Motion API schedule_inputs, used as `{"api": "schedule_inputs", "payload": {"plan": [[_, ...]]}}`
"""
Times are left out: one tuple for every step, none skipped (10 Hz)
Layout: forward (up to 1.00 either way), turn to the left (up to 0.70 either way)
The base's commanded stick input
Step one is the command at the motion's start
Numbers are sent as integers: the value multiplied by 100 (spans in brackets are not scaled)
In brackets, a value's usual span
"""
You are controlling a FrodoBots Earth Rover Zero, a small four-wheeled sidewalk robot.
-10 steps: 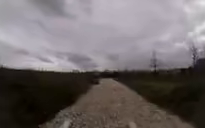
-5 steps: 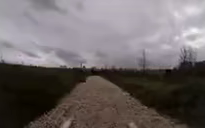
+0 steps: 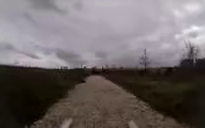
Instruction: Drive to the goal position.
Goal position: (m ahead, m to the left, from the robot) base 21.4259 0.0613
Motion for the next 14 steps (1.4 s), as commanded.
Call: {"api": "schedule_inputs", "payload": {"plan": [[70,0],[70,0],[70,0],[70,0],[70,0],[70,0],[70,0],[70,0],[70,0],[70,0],[70,0],[70,0],[70,0],[70,0]]}}
